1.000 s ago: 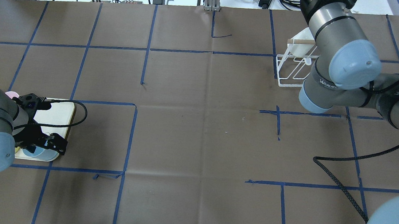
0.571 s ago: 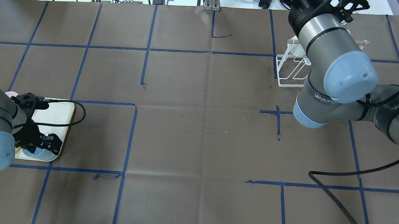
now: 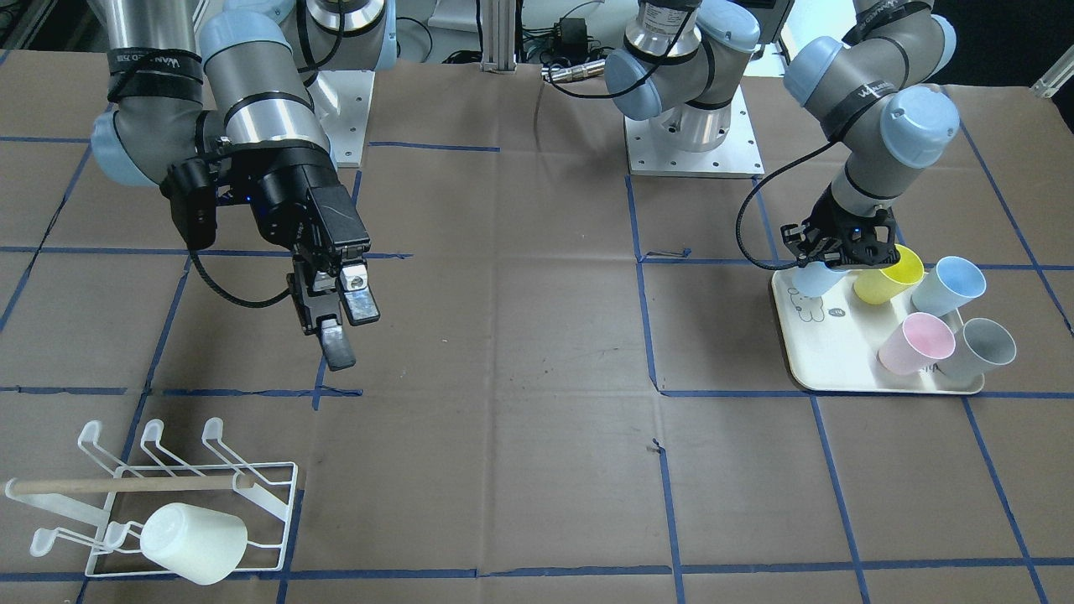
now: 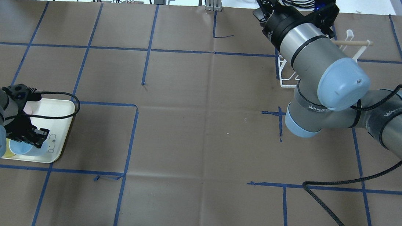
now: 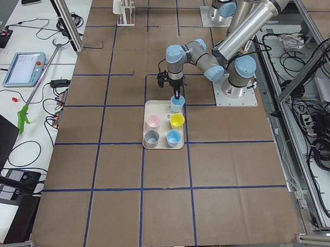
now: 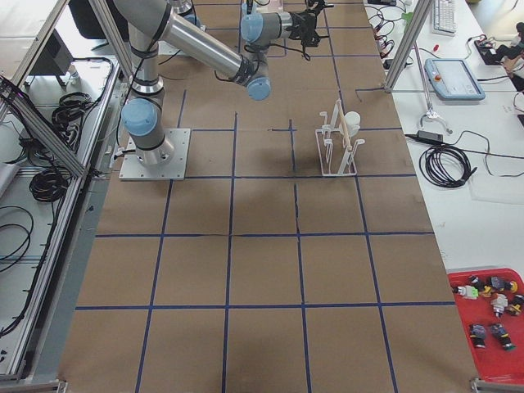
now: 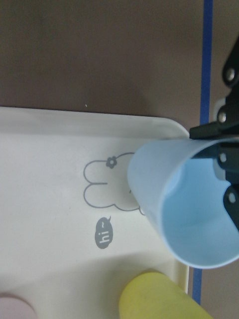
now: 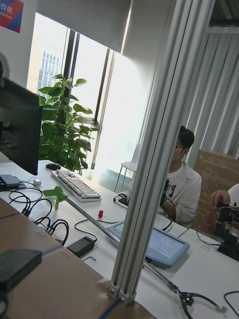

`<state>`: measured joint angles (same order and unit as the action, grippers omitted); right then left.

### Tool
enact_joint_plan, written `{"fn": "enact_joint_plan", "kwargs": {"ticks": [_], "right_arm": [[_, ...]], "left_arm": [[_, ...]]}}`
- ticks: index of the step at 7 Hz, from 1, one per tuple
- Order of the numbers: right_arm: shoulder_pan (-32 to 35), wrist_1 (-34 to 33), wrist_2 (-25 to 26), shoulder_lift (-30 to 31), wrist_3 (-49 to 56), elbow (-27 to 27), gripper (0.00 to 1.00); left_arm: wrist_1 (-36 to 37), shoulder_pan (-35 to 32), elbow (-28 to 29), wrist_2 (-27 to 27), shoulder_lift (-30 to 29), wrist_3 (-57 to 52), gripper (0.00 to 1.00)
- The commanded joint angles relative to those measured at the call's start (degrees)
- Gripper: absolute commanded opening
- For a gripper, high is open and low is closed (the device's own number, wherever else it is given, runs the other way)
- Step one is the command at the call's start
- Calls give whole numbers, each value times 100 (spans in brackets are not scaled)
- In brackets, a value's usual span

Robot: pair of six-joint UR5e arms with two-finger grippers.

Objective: Transfer IKEA cup to right arm and place on rack

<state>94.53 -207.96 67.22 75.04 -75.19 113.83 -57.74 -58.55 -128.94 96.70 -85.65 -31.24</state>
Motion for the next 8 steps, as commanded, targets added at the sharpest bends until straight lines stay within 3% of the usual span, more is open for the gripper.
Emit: {"fn": "enact_joint_plan", "kwargs": {"ticks": [1,3,5,6,8], "right_arm": [[39,10,-192,-7,-1039,25,100],[39,10,-393,2,-1568,200,100],[30,10,-359,2,-1543,166,100],[30,10,-359,-15,-1542,157,100],[30,184,-359,-33,-1542,157,100]], "left_arm": [[-1417,-104,1198,-159,75,74,0],[-3209,-331,2936,-345,-3,101,0],[-3971,-464,4345,-642,-545,198,0],[-3921,-621,4751,-905,-845,171,0],[-2627,-973,4730,-1800,-1233,58,0]]}}
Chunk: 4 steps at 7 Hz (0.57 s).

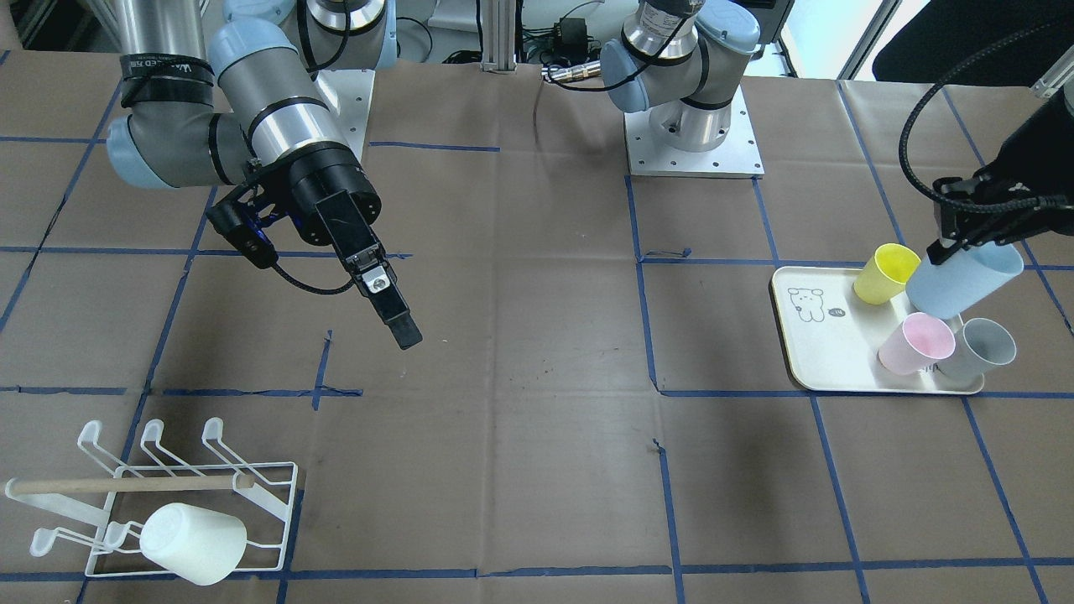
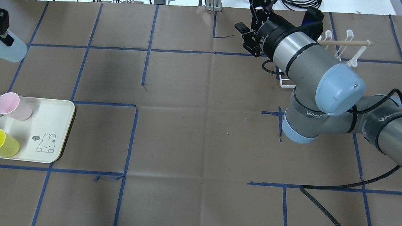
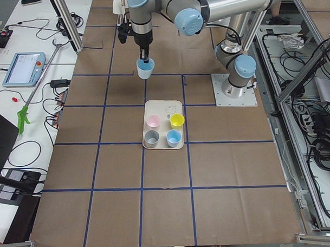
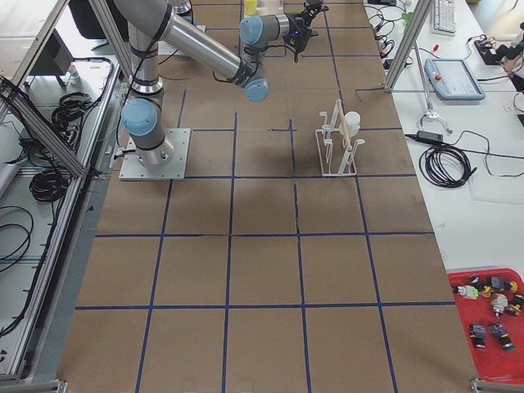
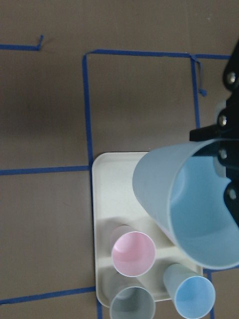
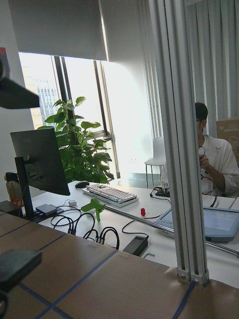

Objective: Transfer IKEA cup to right arm and place on rack

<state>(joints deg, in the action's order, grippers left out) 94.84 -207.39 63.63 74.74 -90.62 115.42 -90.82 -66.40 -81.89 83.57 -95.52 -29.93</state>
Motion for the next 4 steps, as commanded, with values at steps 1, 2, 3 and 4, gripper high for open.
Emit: {"fn": "enact_joint_plan", "kwargs": {"ticks": [1,2,3,4], "right_arm": [[-1,981,-26,57,44,-11,100],[-1,1094,-35,136,44,6,100],[8,1278,9,329,184,67,100],[8,1828,35,496,481,172,100]], "left_arm": [[1506,-268,-54,-1169,-491,-170,0],[2271,-364,-212,-1916,-668,-258,0],[3097,-470,-518,-2454,-730,-303,0],[4201,-593,-1086,-2964,-731,-321,0]]}}
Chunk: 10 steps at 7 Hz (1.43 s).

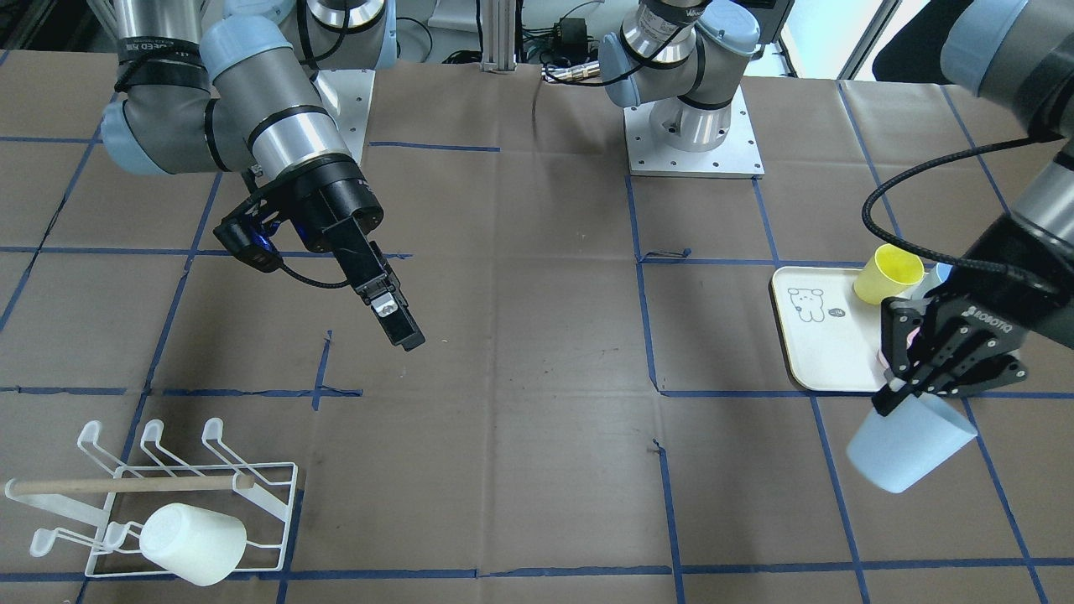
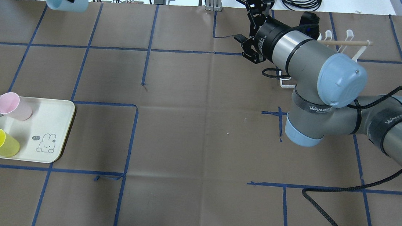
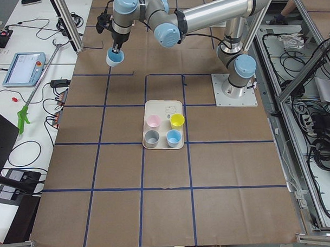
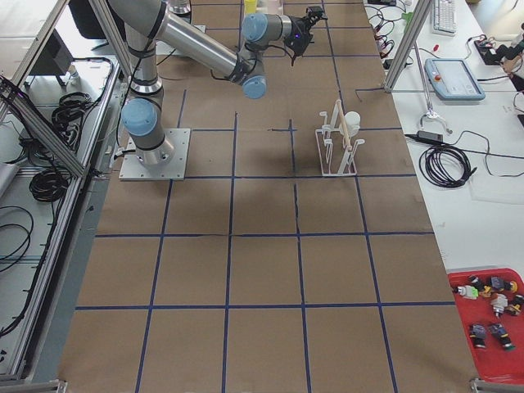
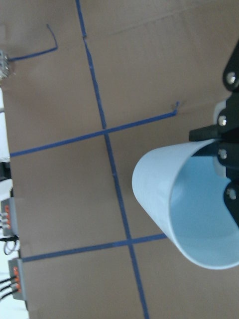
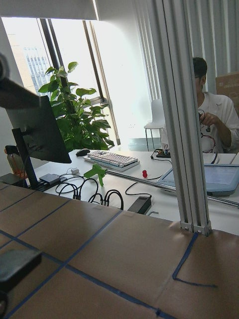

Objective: Transfer IKEA cup to right arm and place on rack

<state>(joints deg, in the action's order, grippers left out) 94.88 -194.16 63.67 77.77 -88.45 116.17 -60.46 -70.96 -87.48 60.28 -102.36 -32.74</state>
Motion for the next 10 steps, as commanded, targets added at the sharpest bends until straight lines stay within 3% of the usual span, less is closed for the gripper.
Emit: {"fn": "enact_joint_plan", "kwargs": {"ticks": [1,3,4,6,7,9,10], "right_arm": [[4,580,-30,264,371,186,100],[-5,581,-39,265,495,222,100],[-5,572,-30,265,530,213,100],[-5,590,-4,265,960,231,100],[-14,599,5,256,970,231,100],[-14,590,31,230,970,231,100],[-5,590,40,203,961,213,100]], "left_arm": [[2439,-172,-1168,-1119,-47,-39,0],[4638,-382,-2356,-1903,-47,-39,0],[5214,-497,-2631,-2202,-56,-22,0],[5954,-979,-2940,-2301,-90,-65,0],[6741,-1051,-3246,-2423,-326,-22,0],[7966,-1183,-3267,-2618,-802,921,0],[8136,-1331,-3275,-2575,-751,1206,0]]}}
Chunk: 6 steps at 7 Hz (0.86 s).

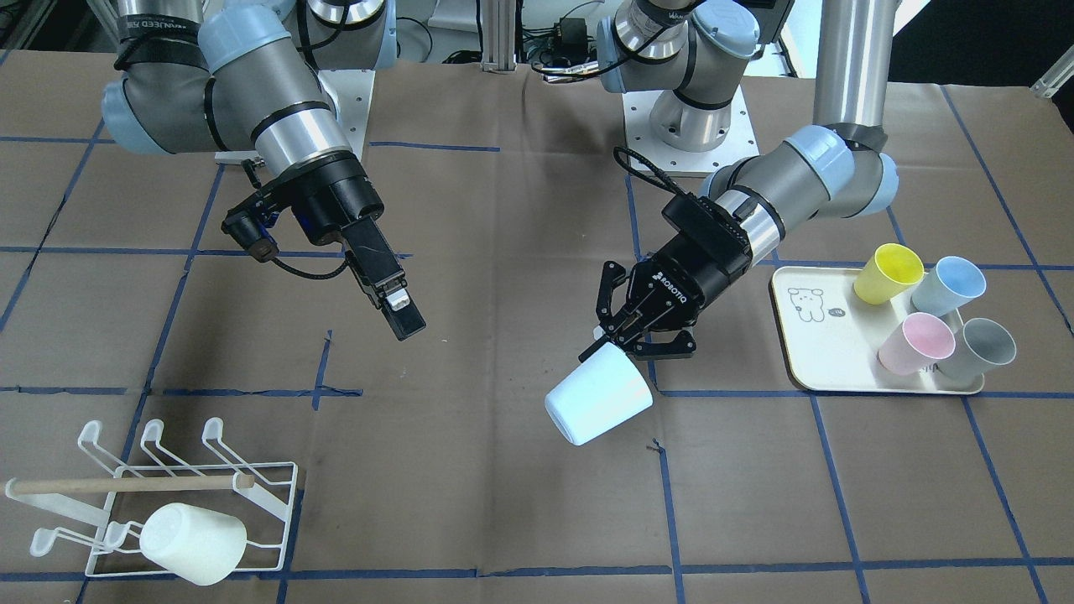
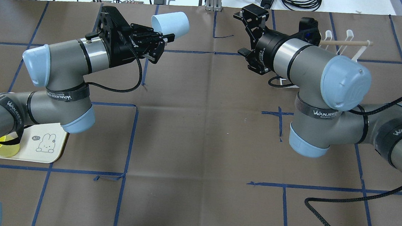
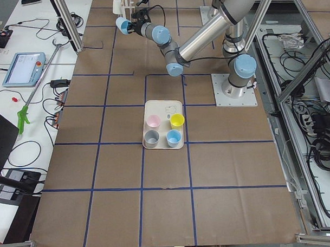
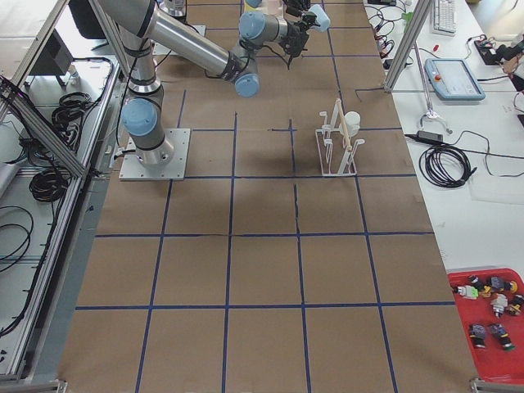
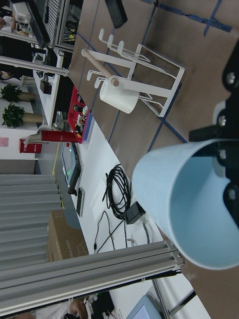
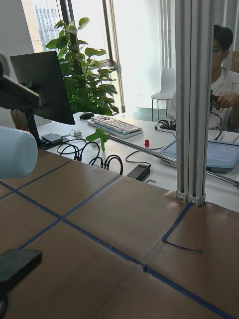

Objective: Transfer IKEA cup to right arm and place on rack

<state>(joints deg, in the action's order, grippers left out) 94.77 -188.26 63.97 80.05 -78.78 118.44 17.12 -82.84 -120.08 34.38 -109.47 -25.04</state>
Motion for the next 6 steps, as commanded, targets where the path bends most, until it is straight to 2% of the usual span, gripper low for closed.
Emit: {"fn": "enact_joint_plan", "kwargs": {"ticks": [1,3,6], "right_arm": [[7,-1,19,-25,-6,-14,100],[7,-1,-25,-33,12,13,100],[16,-27,-78,-244,-6,13,100]], "left_arm": [[406,-319,-7,338,-82,578,0],[397,-592,-7,586,-4,745,0],[397,-619,-7,570,-13,773,0]]}}
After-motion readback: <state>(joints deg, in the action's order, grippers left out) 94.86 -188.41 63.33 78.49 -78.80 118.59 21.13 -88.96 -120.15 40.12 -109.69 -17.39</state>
